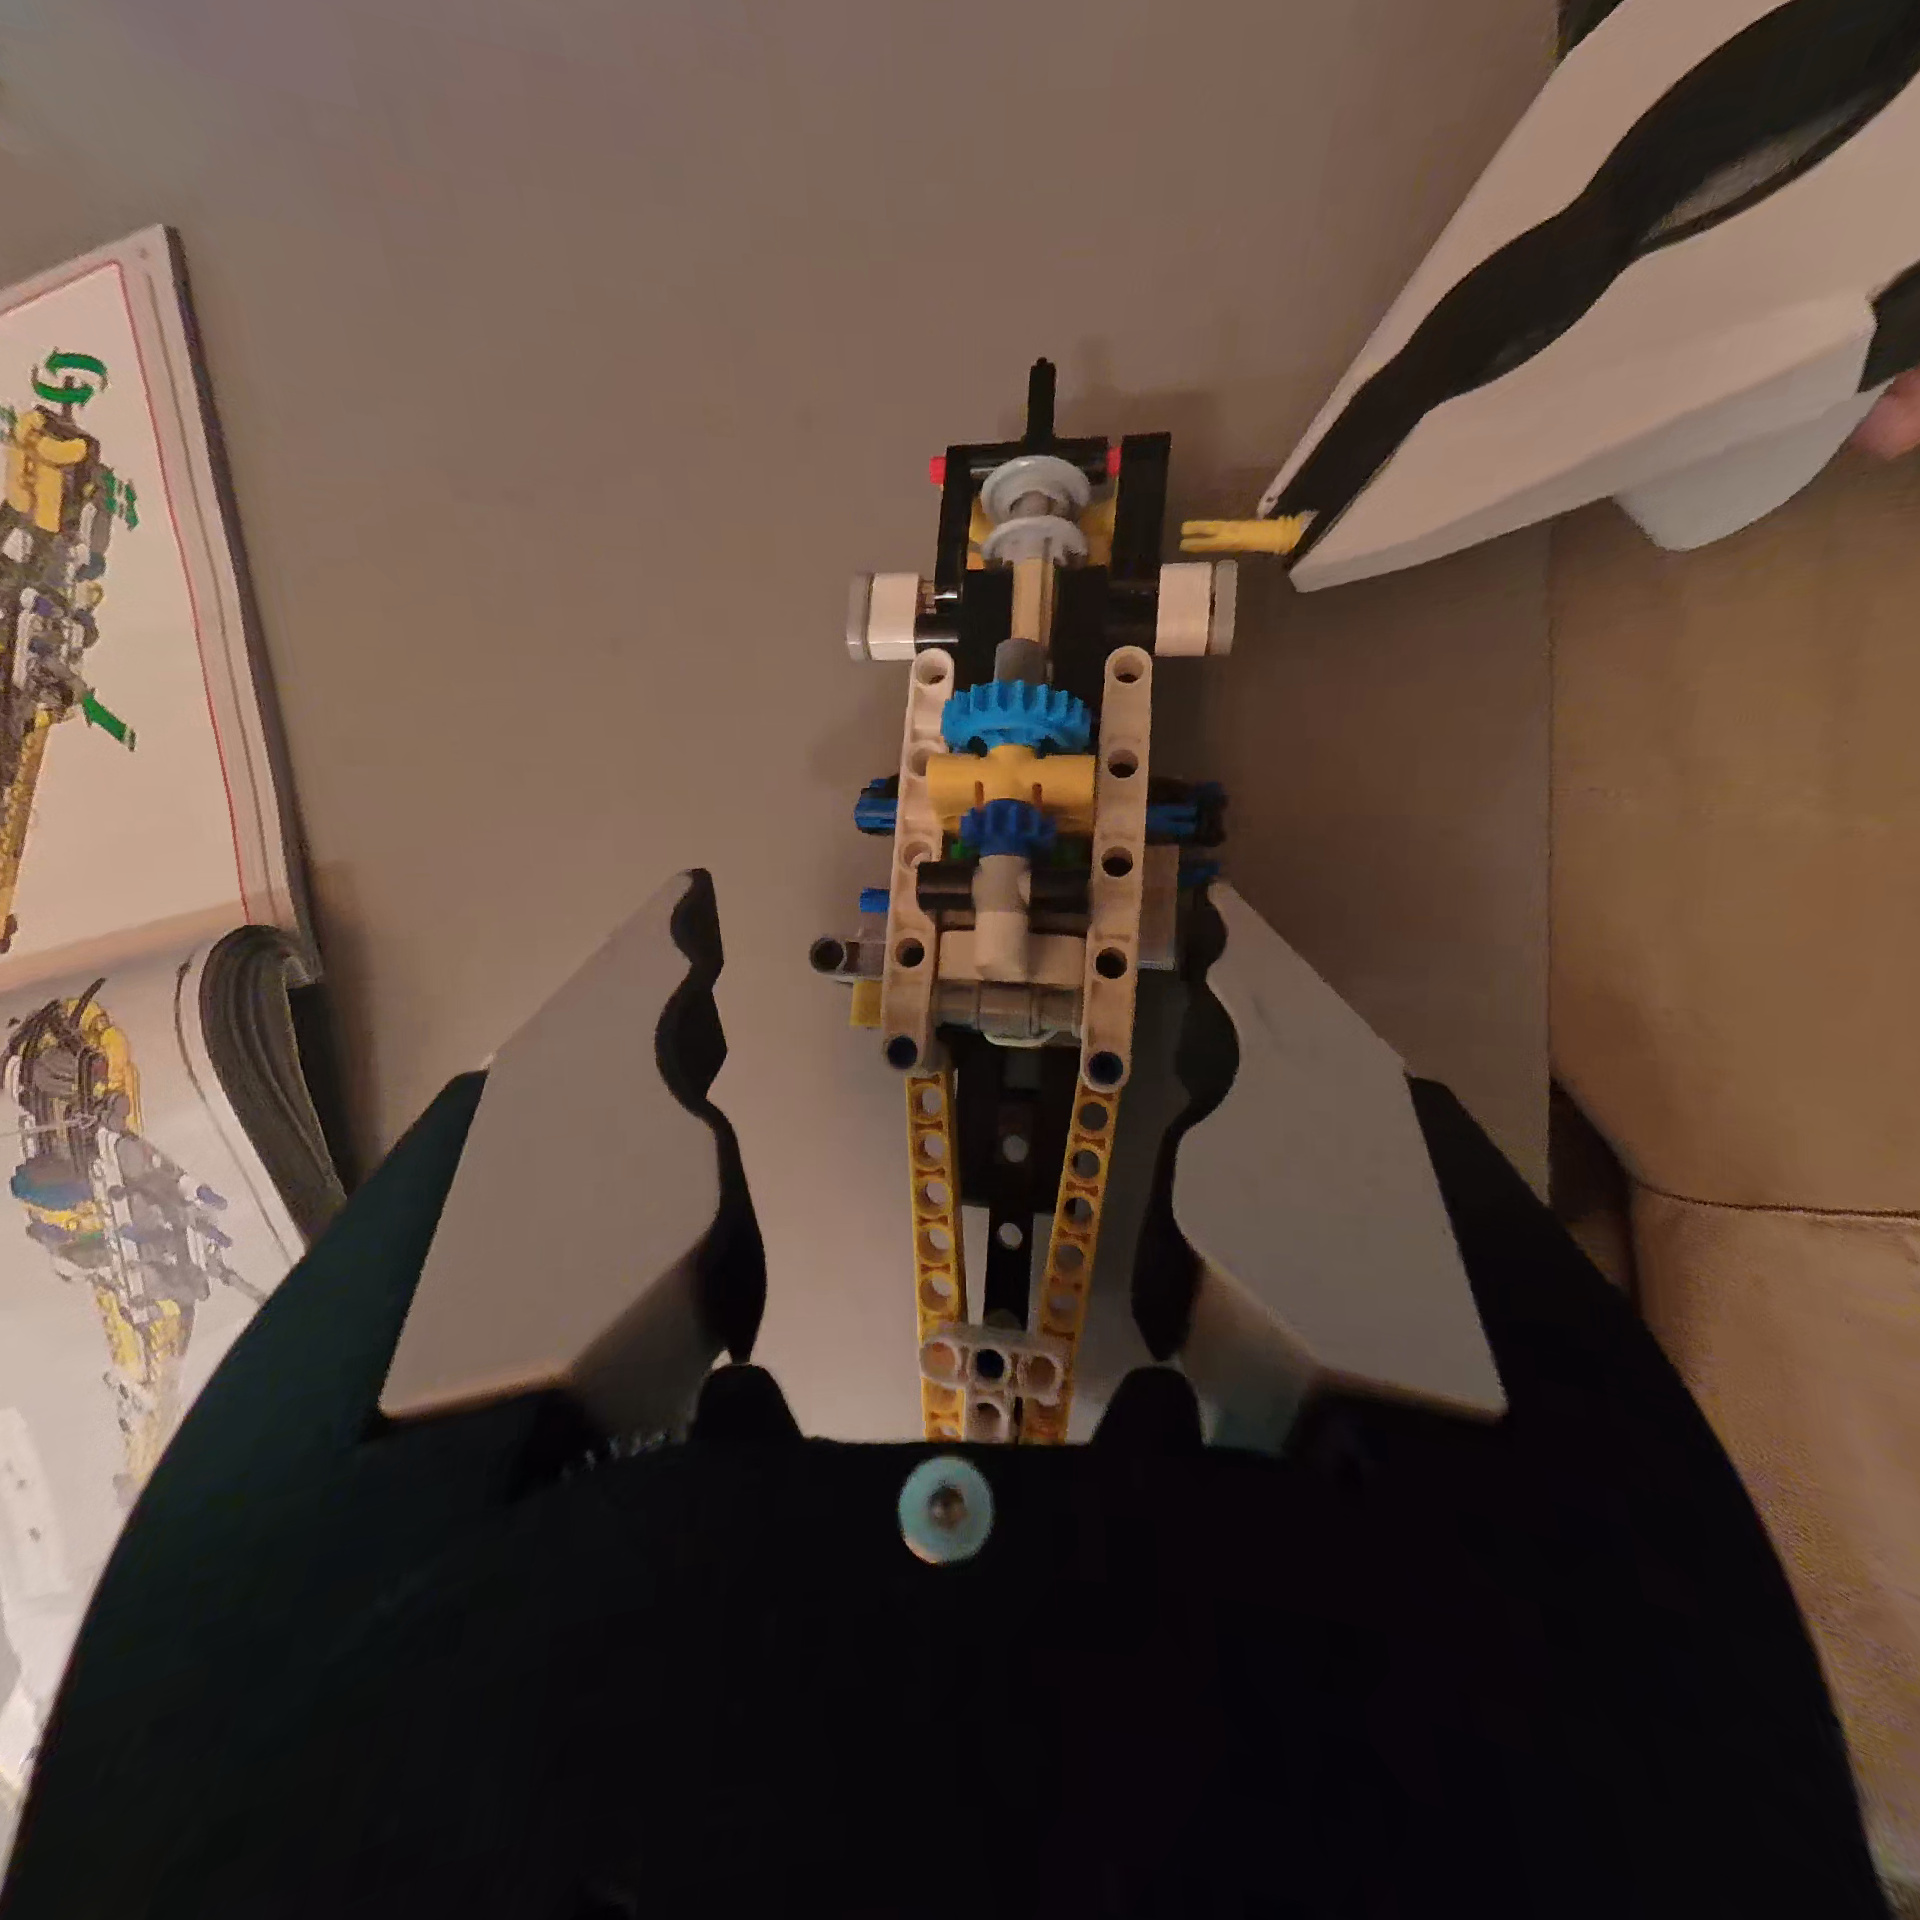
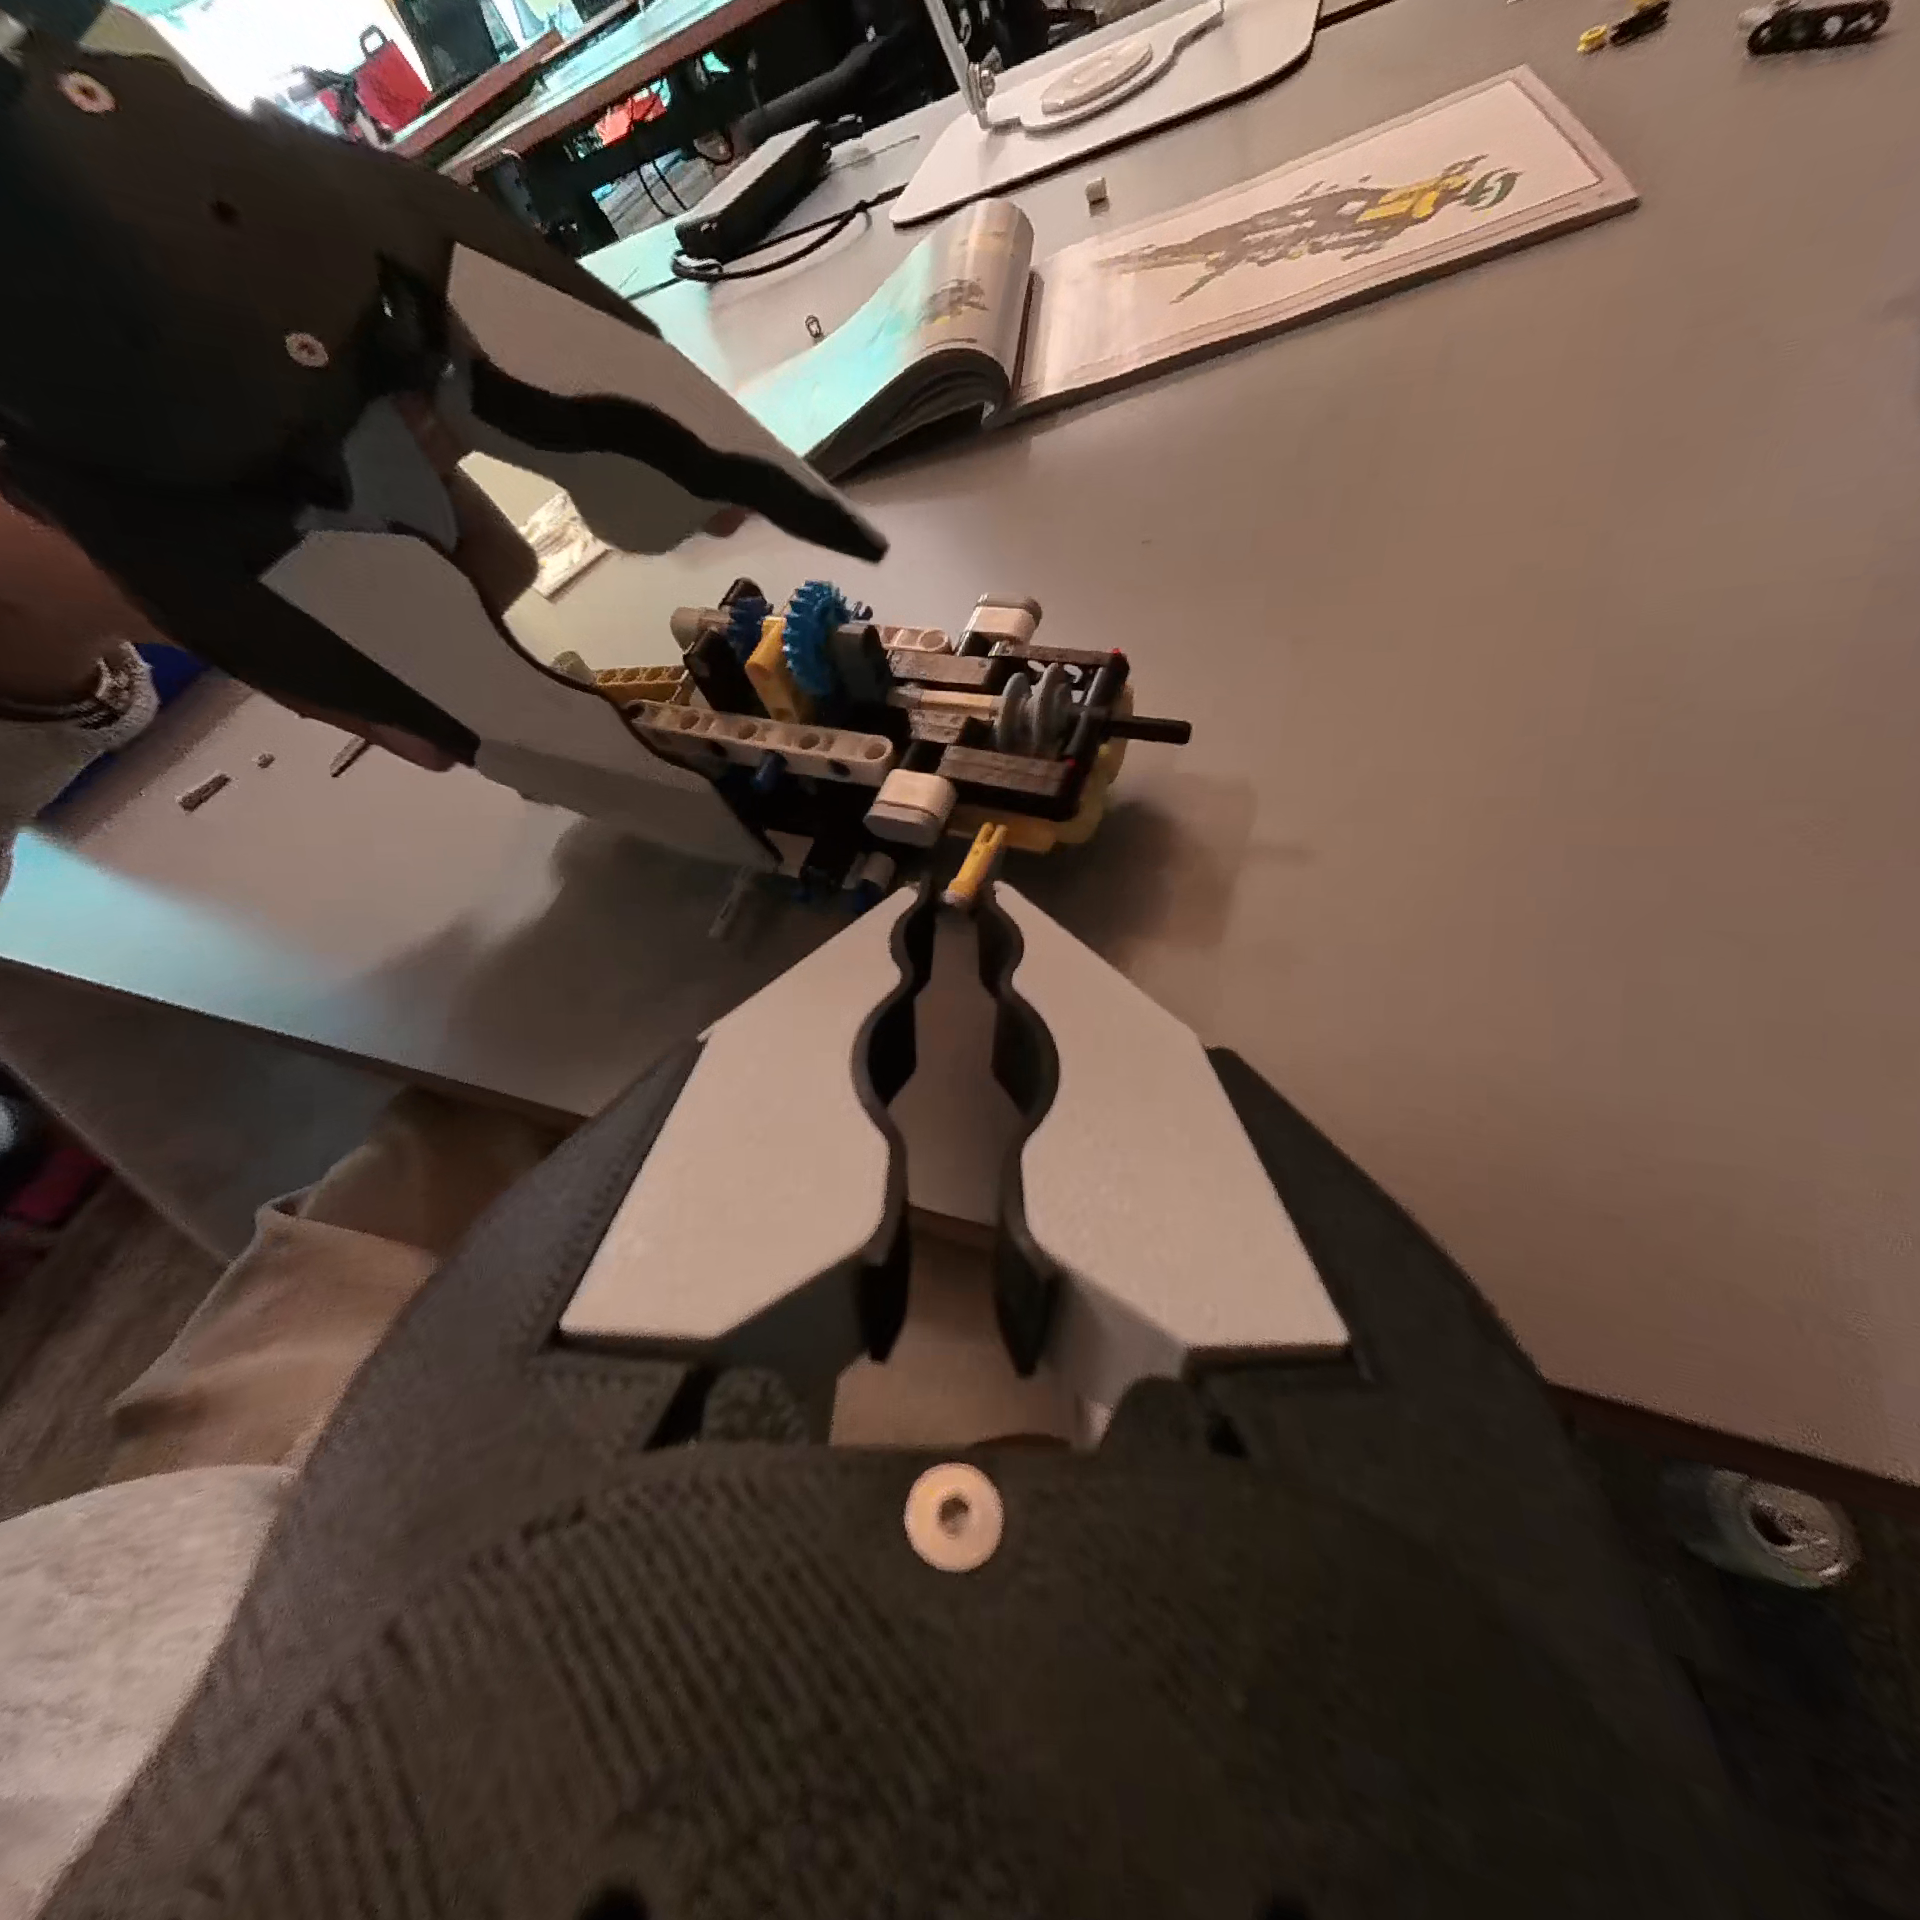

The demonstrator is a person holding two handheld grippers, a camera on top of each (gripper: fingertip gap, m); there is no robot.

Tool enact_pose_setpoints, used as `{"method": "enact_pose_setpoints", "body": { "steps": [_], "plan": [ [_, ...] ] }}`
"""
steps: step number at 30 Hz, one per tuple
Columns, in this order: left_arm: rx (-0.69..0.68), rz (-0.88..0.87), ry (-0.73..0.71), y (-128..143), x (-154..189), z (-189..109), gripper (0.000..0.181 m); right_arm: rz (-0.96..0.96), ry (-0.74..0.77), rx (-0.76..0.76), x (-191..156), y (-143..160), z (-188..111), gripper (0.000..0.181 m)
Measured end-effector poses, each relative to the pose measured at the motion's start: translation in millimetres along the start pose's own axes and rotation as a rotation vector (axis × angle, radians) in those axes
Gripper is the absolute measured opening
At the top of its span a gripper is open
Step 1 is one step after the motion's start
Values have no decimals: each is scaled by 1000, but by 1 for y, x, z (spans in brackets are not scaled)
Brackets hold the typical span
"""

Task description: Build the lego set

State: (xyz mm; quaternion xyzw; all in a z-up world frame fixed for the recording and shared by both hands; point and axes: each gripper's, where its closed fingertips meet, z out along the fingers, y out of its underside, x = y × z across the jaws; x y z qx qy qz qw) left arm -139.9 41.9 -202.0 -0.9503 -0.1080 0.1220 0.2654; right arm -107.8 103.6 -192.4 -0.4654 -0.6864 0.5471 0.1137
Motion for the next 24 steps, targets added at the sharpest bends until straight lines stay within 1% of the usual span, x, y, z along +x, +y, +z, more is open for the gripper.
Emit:
{"method": "enact_pose_setpoints", "body": {
  "steps": [3, 8, 14, 24],
  "plan": [
    [2, 3, 26, 0, 3, 2, 77, -21, 10, 15, 1, -4, 0, 6],
    [7, 7, 44, -1, 6, 2, 56, 8, -3, 33, 3, -7, -1, 6],
    [17, 29, 52, -2, 8, 3, 46, -10, -7, 34, 5, -9, 1, 6],
    [29, 38, 58, -3, 6, 3, 46, -3, -27, 32, 6, -11, 3, 6]
  ]
}}
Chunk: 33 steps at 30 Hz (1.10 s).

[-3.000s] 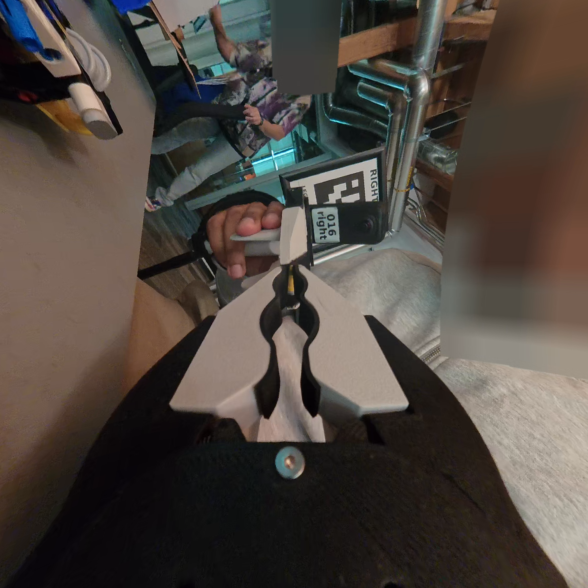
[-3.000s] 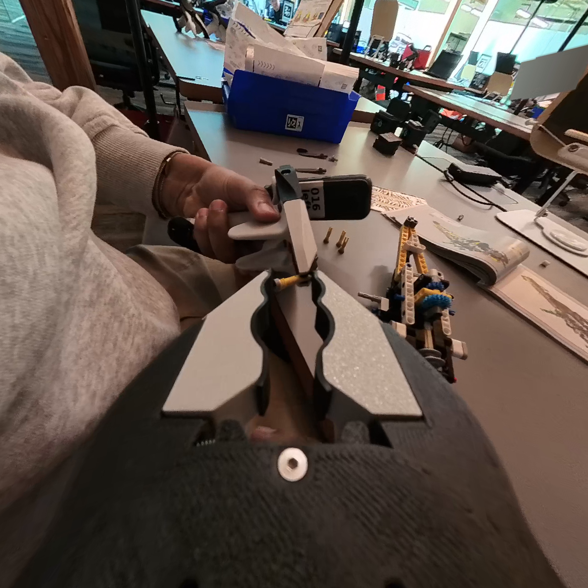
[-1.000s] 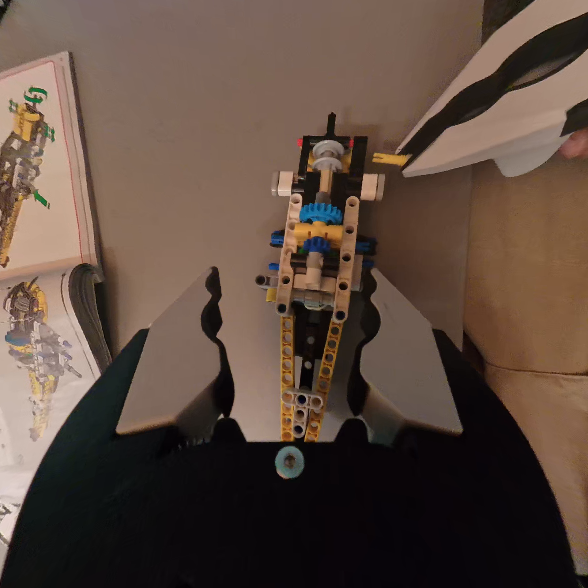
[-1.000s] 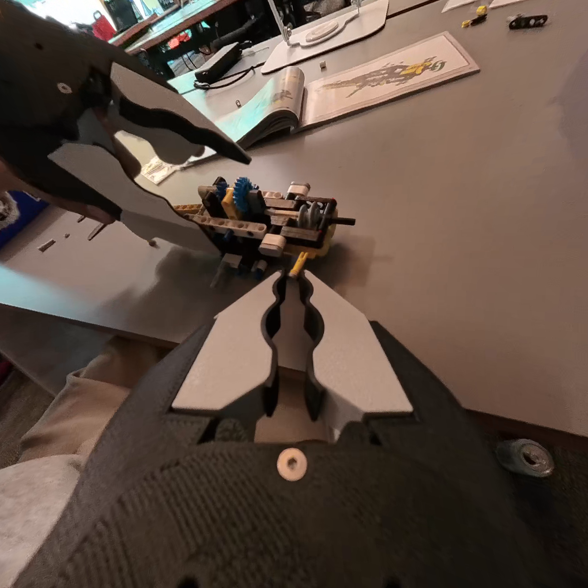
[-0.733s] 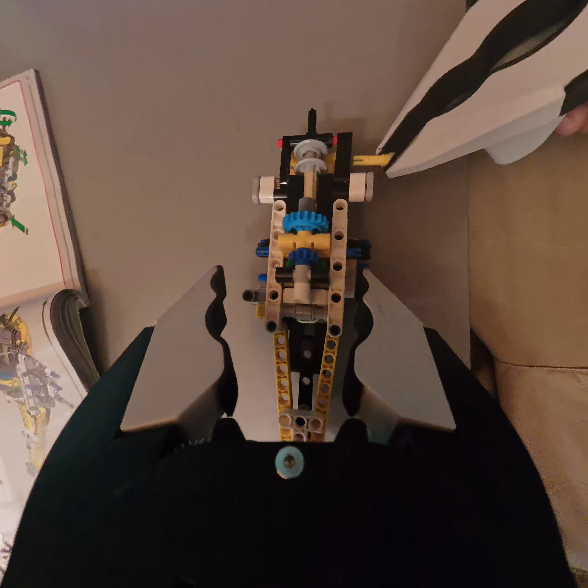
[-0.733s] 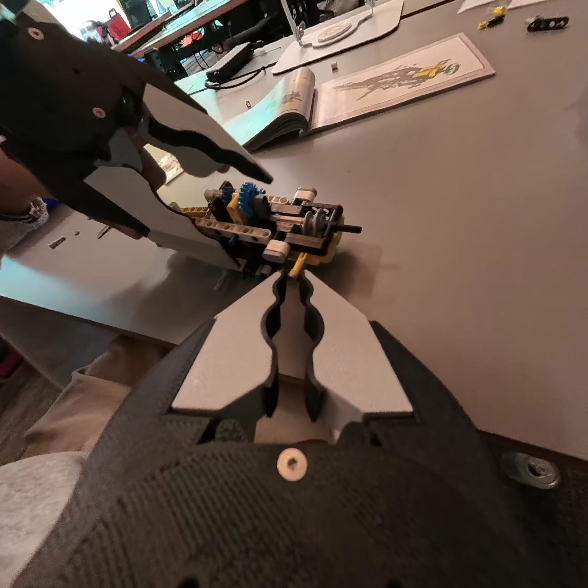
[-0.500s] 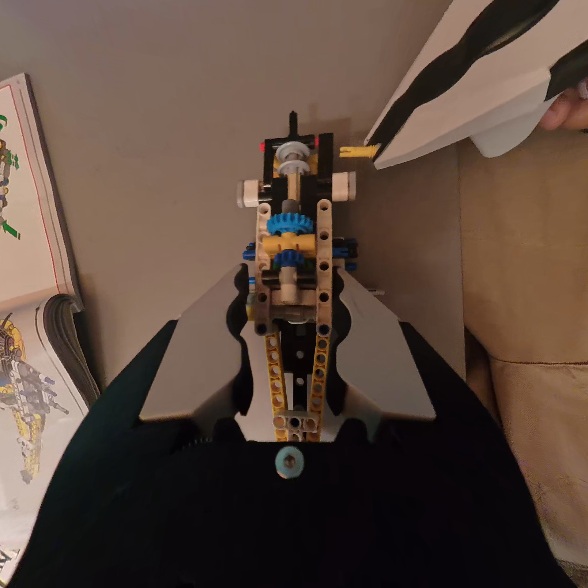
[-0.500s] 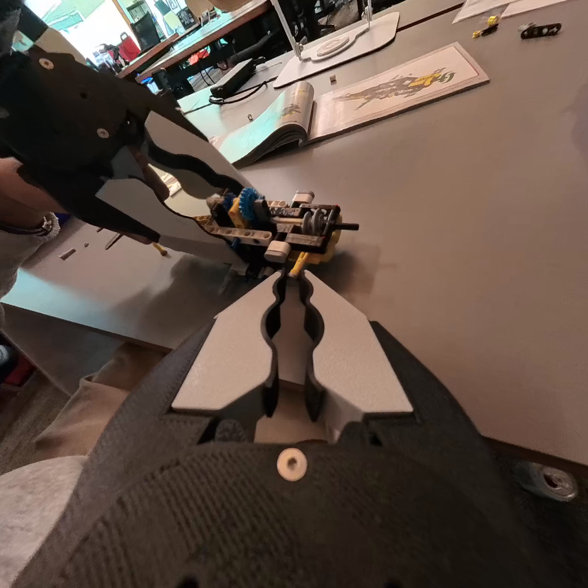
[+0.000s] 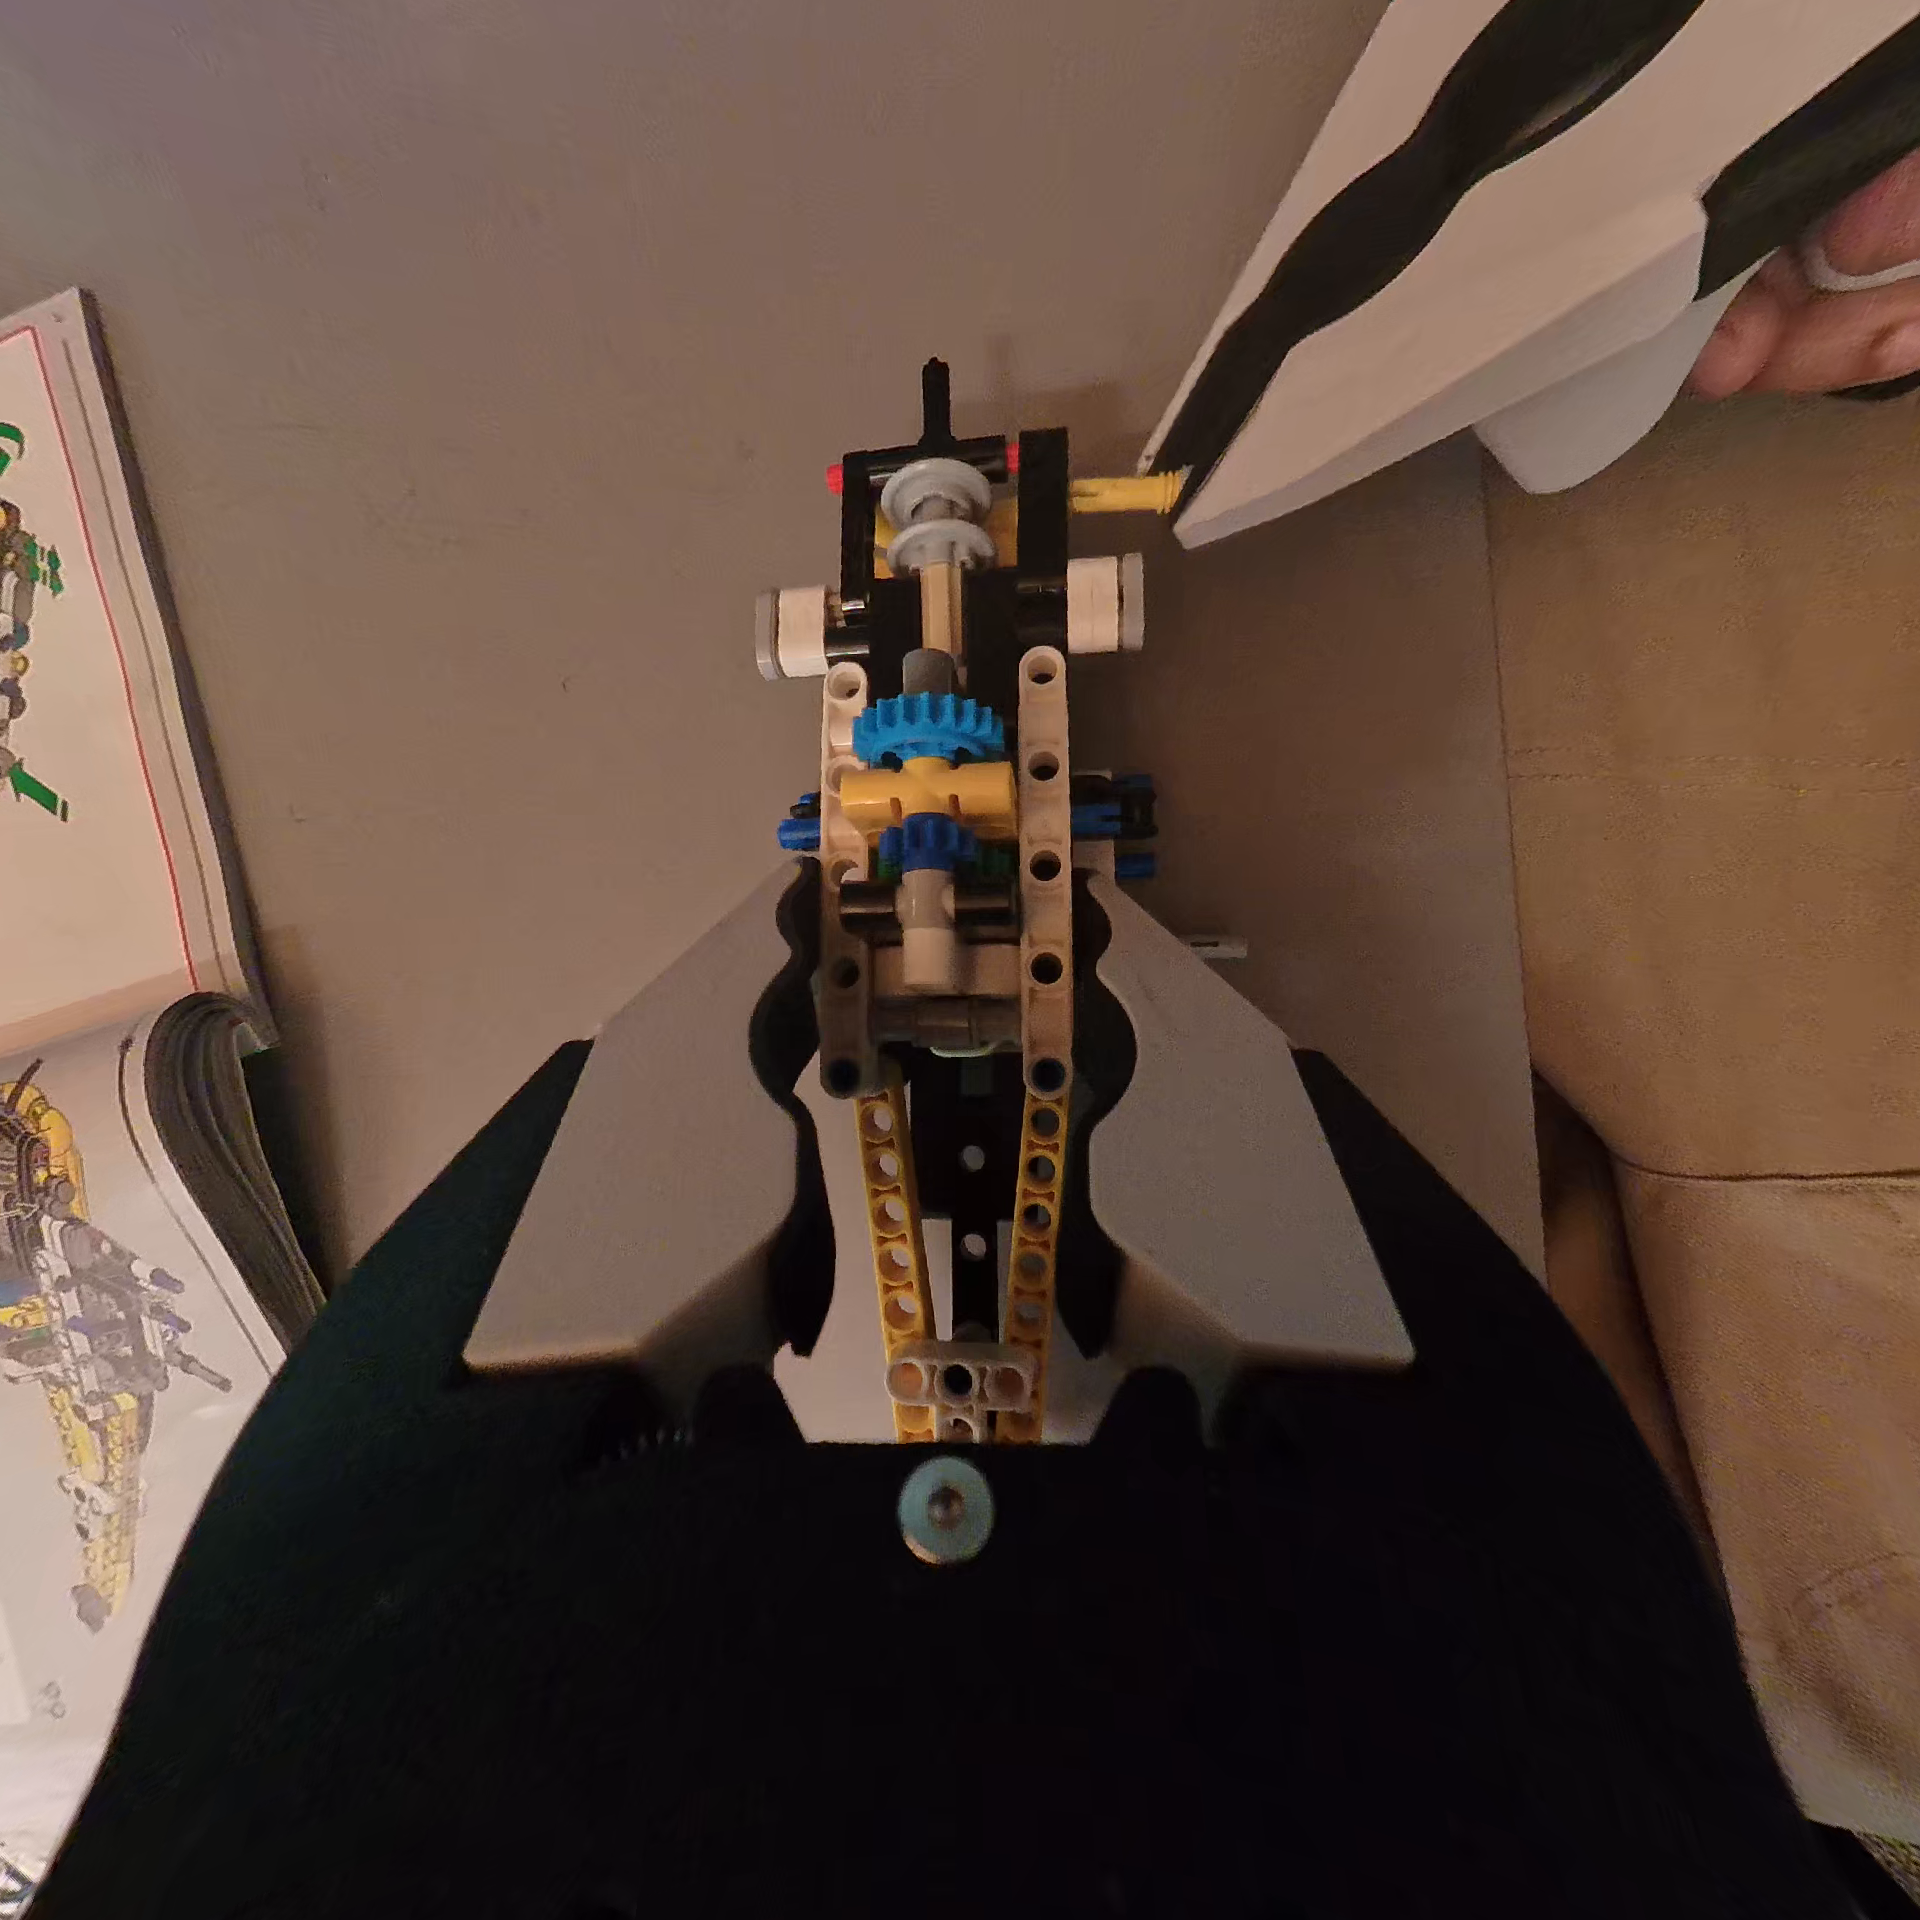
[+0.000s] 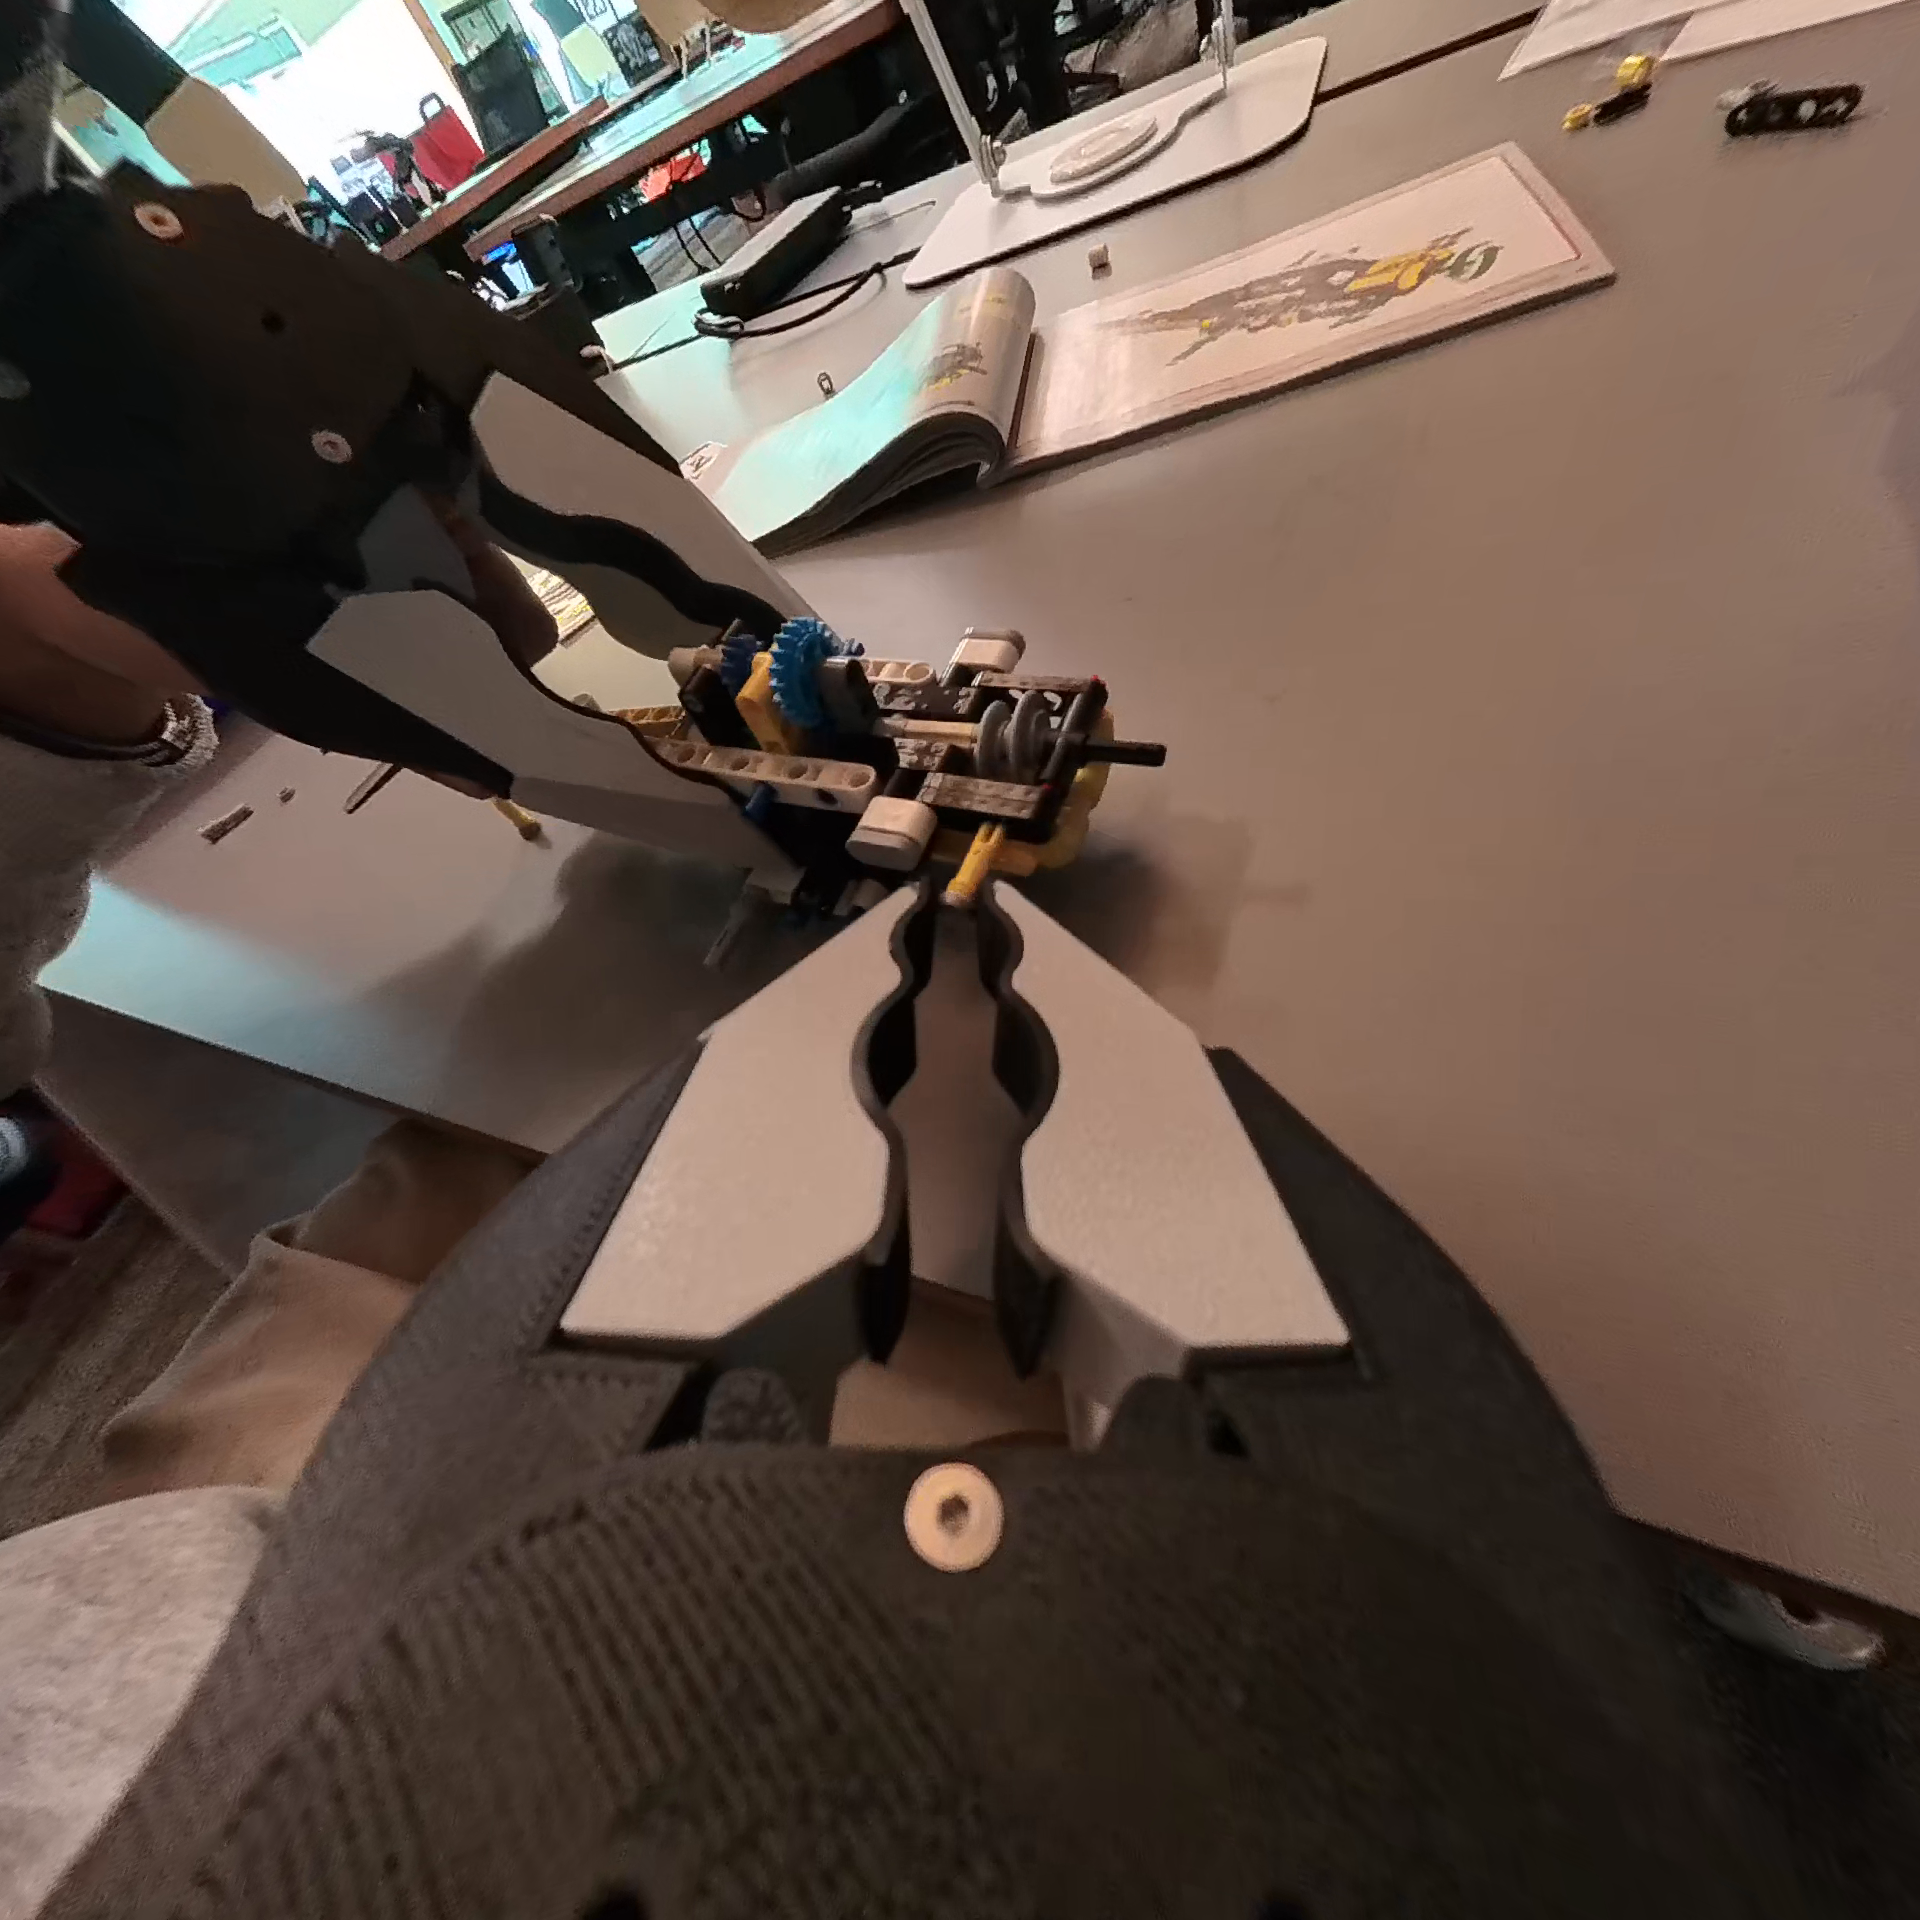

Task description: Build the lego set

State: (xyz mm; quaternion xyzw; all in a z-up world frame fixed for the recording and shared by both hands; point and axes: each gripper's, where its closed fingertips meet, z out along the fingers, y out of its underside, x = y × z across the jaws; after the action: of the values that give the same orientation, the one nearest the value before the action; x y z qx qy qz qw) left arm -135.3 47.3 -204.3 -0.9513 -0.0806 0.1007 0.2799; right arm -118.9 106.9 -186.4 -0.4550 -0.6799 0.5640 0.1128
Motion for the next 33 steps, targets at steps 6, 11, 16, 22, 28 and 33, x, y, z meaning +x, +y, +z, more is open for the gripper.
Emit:
{"method": "enact_pose_setpoints", "body": {
  "steps": [6, 11, 16, 22, 28, 33],
  "plan": [
    [4, 17, 9, 0, 1, 0, 46, -3, -18, -10, -1, 1, 1, 6],
    [3, 29, 16, 1, 2, 0, 46, -23, -37, -22, -1, 0, 1, 6],
    [5, 55, 7, 0, 3, -1, 46, -47, -36, -34, -2, 0, 2, 6],
    [4, 61, 9, 1, 4, -1, 46, -74, -28, -38, -2, 0, 3, 7],
    [8, 54, 7, 1, 4, -1, 46, -67, -41, -32, -2, -1, 3, 7],
    [7, 49, -1, 2, 2, -2, 46, -226, -137, -85, -7, 3, -9, 44]
  ]
}}
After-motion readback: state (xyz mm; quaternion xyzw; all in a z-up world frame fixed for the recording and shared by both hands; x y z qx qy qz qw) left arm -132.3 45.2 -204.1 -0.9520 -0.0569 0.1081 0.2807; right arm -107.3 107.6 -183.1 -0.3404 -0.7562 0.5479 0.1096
